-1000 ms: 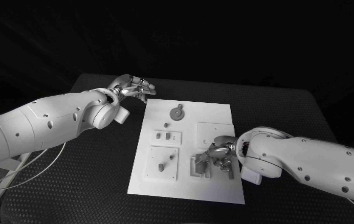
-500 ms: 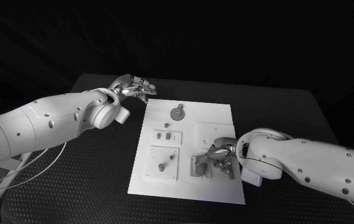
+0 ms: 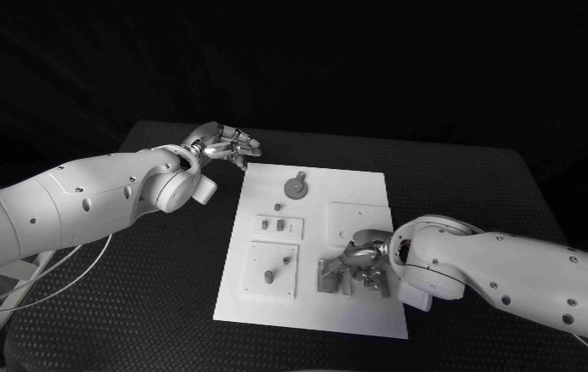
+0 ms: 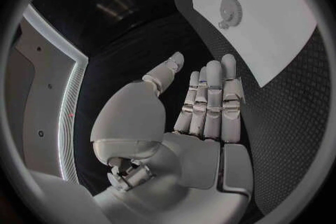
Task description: Assemble the parts on the task board
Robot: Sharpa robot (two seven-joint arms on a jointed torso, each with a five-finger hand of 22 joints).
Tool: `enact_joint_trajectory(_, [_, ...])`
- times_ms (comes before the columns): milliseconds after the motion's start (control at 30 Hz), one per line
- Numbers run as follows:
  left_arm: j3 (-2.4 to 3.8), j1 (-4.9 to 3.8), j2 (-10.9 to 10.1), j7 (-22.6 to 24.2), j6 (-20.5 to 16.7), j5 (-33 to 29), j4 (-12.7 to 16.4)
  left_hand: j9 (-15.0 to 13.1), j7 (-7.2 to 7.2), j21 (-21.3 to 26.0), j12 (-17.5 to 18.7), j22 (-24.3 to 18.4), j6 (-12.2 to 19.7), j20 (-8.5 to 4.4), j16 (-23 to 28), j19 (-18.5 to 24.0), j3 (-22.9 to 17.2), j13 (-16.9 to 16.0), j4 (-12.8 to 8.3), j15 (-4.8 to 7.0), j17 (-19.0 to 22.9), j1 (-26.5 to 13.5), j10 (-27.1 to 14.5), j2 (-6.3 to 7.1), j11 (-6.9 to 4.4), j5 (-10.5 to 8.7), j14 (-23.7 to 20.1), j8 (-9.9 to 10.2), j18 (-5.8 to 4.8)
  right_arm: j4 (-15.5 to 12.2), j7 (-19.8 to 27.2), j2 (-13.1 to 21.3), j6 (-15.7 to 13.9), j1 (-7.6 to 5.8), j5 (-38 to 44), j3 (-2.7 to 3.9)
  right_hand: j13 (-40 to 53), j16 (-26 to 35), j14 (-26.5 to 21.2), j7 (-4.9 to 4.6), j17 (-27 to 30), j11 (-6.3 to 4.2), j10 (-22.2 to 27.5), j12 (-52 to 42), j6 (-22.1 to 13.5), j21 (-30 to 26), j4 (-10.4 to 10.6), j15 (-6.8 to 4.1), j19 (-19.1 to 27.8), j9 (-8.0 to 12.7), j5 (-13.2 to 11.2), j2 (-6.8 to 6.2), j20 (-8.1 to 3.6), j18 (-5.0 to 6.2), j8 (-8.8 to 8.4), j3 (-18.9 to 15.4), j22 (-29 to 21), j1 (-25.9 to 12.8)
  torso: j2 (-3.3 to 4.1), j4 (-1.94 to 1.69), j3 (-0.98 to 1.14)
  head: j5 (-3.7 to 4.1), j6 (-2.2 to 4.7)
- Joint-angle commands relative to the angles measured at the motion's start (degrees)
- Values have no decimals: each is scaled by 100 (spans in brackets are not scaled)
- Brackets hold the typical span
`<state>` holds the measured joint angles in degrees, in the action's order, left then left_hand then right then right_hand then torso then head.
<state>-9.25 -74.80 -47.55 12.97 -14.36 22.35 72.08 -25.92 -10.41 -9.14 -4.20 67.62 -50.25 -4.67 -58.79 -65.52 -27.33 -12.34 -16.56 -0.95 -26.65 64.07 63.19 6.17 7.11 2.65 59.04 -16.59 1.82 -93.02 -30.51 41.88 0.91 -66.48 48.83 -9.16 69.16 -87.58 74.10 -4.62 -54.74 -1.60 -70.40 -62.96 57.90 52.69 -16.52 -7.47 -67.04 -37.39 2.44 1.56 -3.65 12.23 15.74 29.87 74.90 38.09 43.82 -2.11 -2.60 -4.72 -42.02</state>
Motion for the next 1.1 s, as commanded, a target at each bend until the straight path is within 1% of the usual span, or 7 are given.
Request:
enact_joint_trajectory(33, [3,-4,4,45,69,-26,15,10,13,29,-9,6,37,-1,21,-39,24,8,10,-1,-7,-3,-2,-7,23,27,-1,-17,192,24,25,-7,-10,29,90,-18,-11,40,-42,-33,12,12,51,33,-8,-20,9,-4,17,10,36,-41,11,277,-44,-23,93,-73,-1,3,-3,-11,-10])
enact_joint_trajectory(433, [3,-4,6,41,72,-26,12,11,12,30,-10,7,39,-1,22,-39,26,10,11,-1,-9,-3,-1,-8,23,27,-1,-17,192,48,52,3,41,35,173,-18,-33,48,-56,-37,30,16,76,60,-14,-28,28,0,20,11,36,-85,16,277,-57,-14,90,-124,-2,8,2,-15,-1])
enact_joint_trajectory(633, [3,-4,6,40,74,-26,13,12,12,32,-10,8,40,-1,22,-39,26,11,11,-1,-10,-3,0,-9,23,27,-1,-17,192,50,55,-3,21,37,171,-18,-60,62,-80,-45,57,24,112,92,-34,-42,51,7,24,14,36,-223,21,277,-84,2,85,-204,1,4,-1,-16,-10])
enact_joint_trajectory(733, [3,-4,5,40,73,-26,11,12,12,32,-10,8,40,-1,22,-39,27,11,11,-1,-10,-4,0,-8,23,27,-1,-17,192,51,56,-1,-11,38,172,-18,-71,70,-91,-49,70,28,126,104,-40,-50,94,10,21,14,36,-328,23,277,-97,16,81,-274,0,5,0,-16,-12])
enact_joint_trajectory(800, [3,-4,0,40,74,-26,16,12,11,32,-11,8,40,-1,22,-39,27,11,11,-1,-10,-4,0,-8,23,27,-1,-17,192,50,58,5,-38,38,184,-18,-79,75,-97,-52,77,30,138,112,-50,-58,150,12,18,16,35,-429,22,277,-111,38,78,-339,-1,5,0,-17,-14])
enact_joint_trajectory(1033, [3,-4,-4,34,93,-26,26,13,11,33,-11,9,41,-1,23,-40,28,12,11,-1,-11,-4,1,-9,22,27,-1,-17,192,44,86,11,-56,39,203,-18,-85,95,-113,-61,95,31,157,101,-68,-83,498,15,-7,7,36,-877,-2,277,-150,293,74,-489,-3,4,-4,-15,-21])
enact_joint_trajectory(1100, [3,-4,-5,35,96,-25,29,13,11,34,-11,9,41,-1,23,-40,28,12,11,-1,-11,-4,2,-9,22,27,-1,-17,192,40,93,11,-47,40,204,-18,-86,97,-111,-57,93,35,158,96,-65,-82,550,15,-15,0,32,-963,-7,277,-152,361,78,-466,-4,3,-4,-17,-28])
